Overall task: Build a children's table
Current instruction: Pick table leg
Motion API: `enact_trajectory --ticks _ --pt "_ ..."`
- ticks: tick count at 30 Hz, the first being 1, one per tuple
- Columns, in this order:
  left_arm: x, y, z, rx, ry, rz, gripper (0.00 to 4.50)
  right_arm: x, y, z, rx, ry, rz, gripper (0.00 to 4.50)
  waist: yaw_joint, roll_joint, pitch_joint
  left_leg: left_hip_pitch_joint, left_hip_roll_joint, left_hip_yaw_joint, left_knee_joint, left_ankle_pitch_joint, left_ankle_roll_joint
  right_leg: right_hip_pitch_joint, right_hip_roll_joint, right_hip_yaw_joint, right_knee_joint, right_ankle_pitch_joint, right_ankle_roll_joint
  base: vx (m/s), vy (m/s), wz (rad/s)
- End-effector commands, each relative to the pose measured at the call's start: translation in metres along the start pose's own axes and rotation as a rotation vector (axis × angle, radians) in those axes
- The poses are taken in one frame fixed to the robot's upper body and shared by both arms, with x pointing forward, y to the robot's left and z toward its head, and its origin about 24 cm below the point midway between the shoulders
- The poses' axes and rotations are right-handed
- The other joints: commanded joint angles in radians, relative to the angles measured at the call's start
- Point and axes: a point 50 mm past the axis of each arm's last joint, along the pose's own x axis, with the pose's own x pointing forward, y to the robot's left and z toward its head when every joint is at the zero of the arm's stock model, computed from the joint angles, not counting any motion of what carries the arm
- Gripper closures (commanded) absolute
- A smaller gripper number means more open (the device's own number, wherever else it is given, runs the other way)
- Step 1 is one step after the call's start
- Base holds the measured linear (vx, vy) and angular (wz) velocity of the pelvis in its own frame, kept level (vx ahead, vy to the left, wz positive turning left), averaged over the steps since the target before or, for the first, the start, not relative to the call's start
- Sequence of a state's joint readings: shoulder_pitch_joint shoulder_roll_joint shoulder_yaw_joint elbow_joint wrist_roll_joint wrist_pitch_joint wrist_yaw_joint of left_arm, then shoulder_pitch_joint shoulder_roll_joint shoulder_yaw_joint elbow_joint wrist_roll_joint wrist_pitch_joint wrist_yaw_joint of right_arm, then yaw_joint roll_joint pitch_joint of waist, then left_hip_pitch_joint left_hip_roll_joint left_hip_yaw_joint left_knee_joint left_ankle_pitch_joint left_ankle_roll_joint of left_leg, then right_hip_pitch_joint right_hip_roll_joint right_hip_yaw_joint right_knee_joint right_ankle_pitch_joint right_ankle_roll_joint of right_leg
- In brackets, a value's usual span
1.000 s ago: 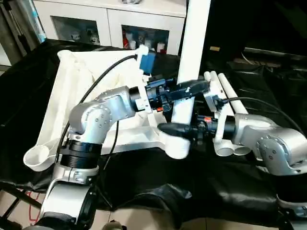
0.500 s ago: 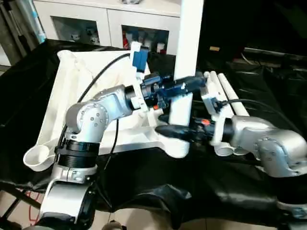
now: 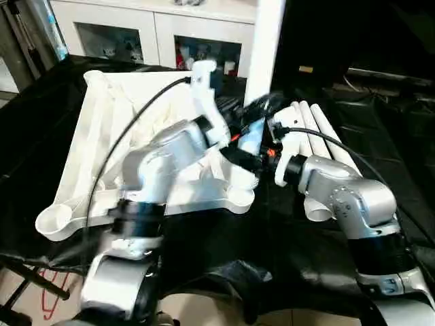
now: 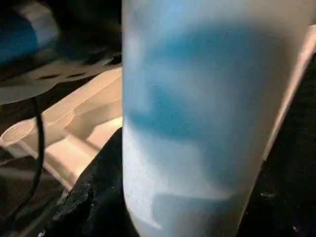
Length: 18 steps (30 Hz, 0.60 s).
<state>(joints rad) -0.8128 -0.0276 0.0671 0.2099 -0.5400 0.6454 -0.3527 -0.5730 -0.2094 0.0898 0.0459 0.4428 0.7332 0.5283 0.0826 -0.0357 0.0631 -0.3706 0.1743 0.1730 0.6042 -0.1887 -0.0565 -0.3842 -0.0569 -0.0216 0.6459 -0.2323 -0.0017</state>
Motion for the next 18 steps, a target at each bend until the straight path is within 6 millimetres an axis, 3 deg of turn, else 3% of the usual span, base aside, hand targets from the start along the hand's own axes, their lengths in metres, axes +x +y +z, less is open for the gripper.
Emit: enact_trajectory --ticks 1,4,12,13,18 --pt "-0.003 0.016 -0.003 0.006 0.000 0.146 2.24 0.003 0.005 0.015 -0.055 -0.057 0.005 2.57 0.000 -0.004 -0.074 0.008 0.041 -0.014 -0.058 -0.030 0.012 0.064 -0.070 0.041 -0.070 0.120 -0.232 0.000 0.000 0.00" --pt "-0.003 0.017 -0.004 -0.004 -0.011 0.167 2.49 0.005 0.006 0.016 -0.057 -0.062 -0.003 2.57 0.004 0.000 -0.075 0.011 0.043 -0.013 -0.058 -0.025 0.012 0.060 -0.069 0.041 -0.068 0.123 -0.235 0.000 0.000 0.00" --pt "-0.001 0.008 -0.004 -0.031 -0.030 0.122 2.53 0.005 0.006 0.015 -0.047 -0.057 -0.003 2.57 0.004 0.001 -0.074 0.010 0.043 -0.013 -0.058 -0.030 0.016 0.060 -0.070 0.041 -0.068 0.126 -0.239 0.000 0.000 0.00" --pt "-0.001 0.008 -0.004 -0.033 -0.031 0.114 2.53 0.004 0.007 0.014 -0.032 -0.048 0.013 2.01 0.004 0.001 -0.073 0.010 0.043 -0.013 -0.059 -0.033 0.015 0.060 -0.070 0.041 -0.069 0.124 -0.238 0.000 0.000 0.00" --pt "-0.004 0.008 -0.002 -0.026 -0.013 0.052 2.57 -0.006 0.007 0.010 -0.026 0.006 0.094 1.68 0.006 -0.001 -0.074 0.010 0.042 -0.014 -0.058 -0.032 0.019 0.063 -0.068 0.040 -0.068 0.129 -0.232 0.000 0.000 0.00"
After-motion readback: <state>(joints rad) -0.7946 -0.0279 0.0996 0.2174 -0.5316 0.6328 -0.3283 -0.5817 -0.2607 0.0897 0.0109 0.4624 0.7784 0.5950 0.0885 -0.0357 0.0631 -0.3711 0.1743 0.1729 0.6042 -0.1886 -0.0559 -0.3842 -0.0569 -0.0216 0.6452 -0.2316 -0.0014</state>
